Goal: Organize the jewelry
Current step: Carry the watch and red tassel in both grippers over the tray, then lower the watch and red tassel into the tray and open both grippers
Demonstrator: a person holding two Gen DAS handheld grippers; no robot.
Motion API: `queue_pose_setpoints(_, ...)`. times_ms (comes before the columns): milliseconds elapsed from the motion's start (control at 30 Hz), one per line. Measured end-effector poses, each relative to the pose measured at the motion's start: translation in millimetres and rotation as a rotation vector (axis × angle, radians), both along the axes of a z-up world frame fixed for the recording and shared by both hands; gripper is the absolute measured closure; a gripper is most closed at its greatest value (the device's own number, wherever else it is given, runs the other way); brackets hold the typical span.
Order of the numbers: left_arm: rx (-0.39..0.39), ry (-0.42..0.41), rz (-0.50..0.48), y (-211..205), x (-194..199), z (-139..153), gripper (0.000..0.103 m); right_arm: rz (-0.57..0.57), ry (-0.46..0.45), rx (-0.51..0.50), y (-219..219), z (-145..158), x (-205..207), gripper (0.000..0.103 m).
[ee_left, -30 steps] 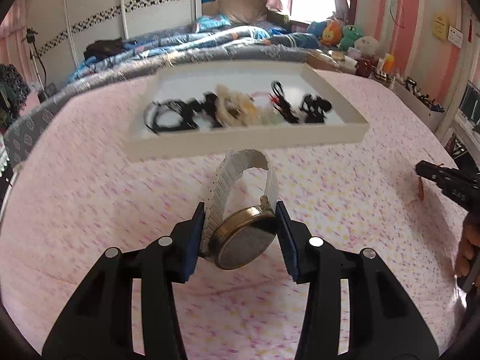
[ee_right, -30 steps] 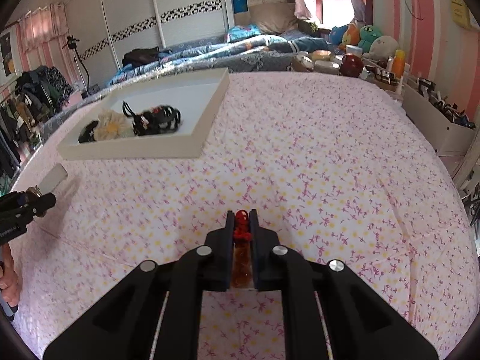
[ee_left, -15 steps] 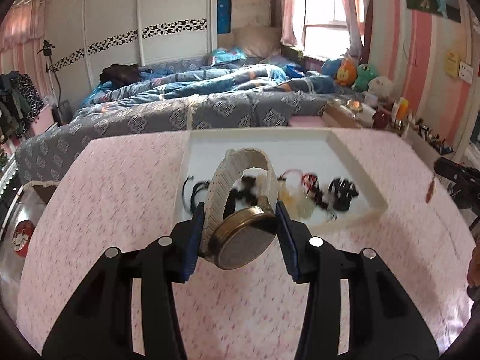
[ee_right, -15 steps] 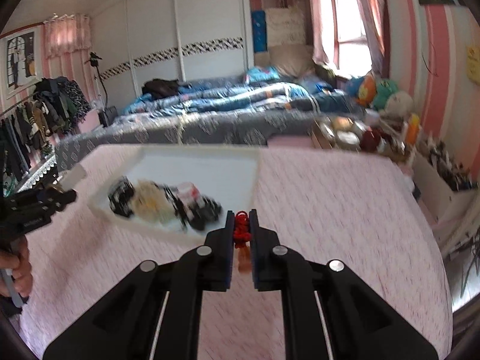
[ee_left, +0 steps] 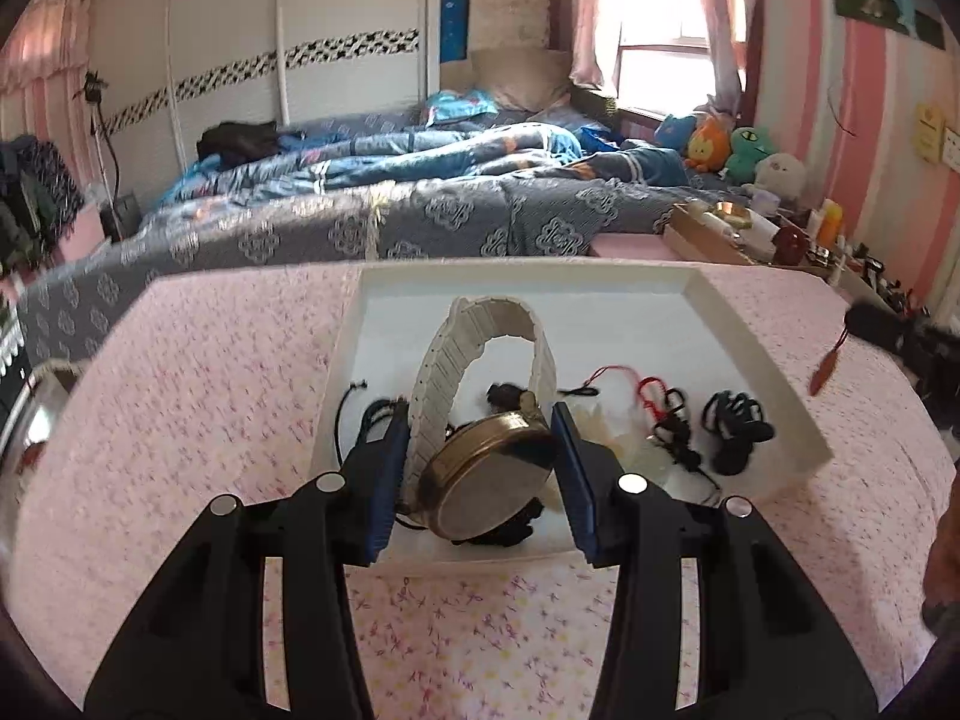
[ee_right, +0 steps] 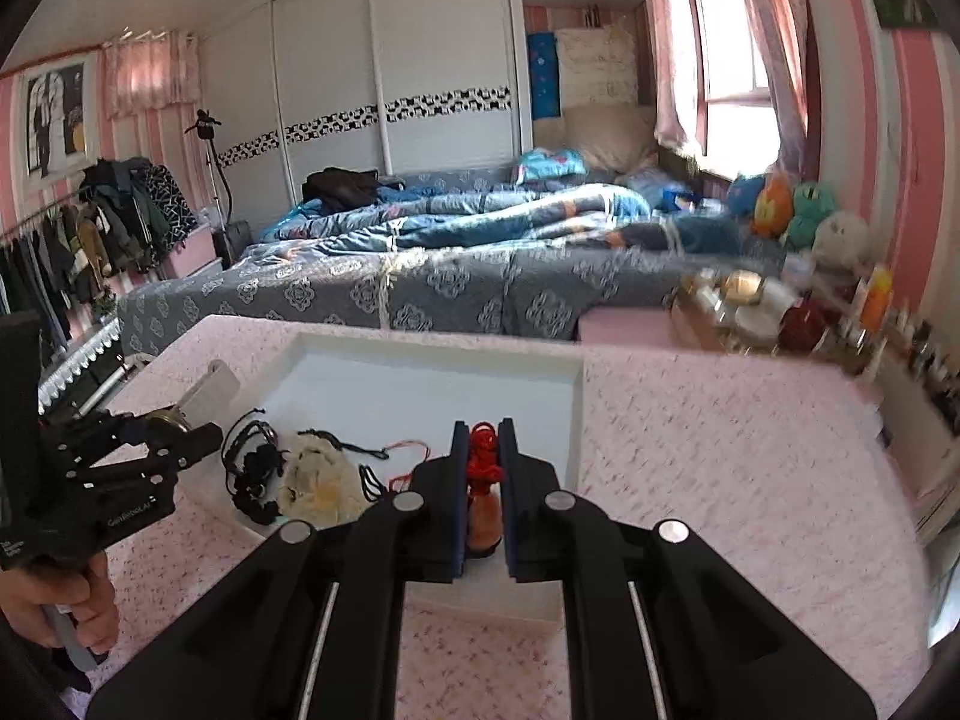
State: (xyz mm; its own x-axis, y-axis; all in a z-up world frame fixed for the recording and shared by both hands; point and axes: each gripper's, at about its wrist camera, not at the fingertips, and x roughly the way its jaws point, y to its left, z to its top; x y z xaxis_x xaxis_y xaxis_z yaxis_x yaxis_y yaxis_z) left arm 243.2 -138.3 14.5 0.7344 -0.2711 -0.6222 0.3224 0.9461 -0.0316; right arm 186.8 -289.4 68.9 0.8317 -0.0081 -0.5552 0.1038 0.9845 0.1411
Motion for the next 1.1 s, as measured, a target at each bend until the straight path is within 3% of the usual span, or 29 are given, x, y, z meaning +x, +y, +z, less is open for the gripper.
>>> queue_pose_setpoints(200,0.015,0.017,0.012,2.3,8.8,-23.7,0.058,0.000,0.048,0.008,-2.2,-36.6,4.3,0.094)
queue_pose_setpoints(500,0.039,0.032,0.013,0.6,19.4,-43.0,0.058,0.001,0.097,0.013,-4.3,-57.0,11.7,0.094)
queue_pose_setpoints(867,0.006,0.127,0.019,6.6,31.9,-56.1,0.057,-0.003,0.185,-0.016,0.2,-80.4,22.0,0.094)
queue_pose_setpoints(1100,0.041,0.133,0.015,-2.6,35.1,-59.1,0.055,-0.014,0.218,-0.029,-2.1,-91.2,27.4,0.091)
